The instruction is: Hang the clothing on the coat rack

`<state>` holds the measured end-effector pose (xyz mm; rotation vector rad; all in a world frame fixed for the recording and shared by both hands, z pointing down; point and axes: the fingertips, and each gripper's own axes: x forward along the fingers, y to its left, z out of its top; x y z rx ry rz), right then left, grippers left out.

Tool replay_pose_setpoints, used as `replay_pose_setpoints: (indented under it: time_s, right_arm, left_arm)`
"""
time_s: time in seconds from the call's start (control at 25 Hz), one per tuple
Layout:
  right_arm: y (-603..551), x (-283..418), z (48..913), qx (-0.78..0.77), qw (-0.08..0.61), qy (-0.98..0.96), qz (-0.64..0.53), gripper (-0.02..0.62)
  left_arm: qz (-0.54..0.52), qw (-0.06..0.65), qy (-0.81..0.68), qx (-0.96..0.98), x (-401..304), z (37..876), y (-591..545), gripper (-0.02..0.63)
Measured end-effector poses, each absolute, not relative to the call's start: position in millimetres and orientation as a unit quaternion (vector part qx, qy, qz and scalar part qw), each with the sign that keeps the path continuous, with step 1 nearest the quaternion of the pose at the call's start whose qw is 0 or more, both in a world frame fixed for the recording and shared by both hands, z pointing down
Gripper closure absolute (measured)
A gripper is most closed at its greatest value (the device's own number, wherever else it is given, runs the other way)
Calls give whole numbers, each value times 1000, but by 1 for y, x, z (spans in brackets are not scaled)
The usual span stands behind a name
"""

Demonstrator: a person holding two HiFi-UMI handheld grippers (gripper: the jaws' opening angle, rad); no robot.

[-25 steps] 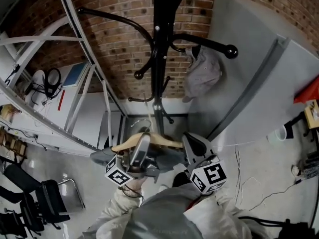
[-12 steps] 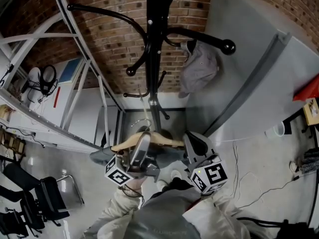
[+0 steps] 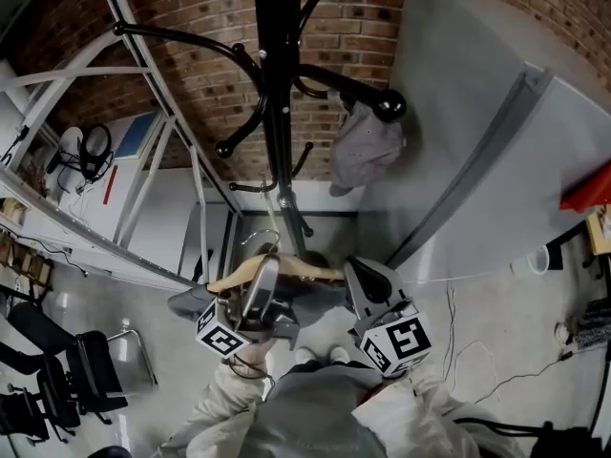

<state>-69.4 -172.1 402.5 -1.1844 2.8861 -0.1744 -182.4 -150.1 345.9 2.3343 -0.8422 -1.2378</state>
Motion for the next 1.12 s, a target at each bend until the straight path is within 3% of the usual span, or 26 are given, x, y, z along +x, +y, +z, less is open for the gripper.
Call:
replay_pose_setpoints:
  time_s: [1.12]
  right_arm:
    - [-163, -77, 381, -424, 28, 905, -31, 571]
  left_arm:
    - [-429, 178, -248, 850, -191, 316, -161, 495]
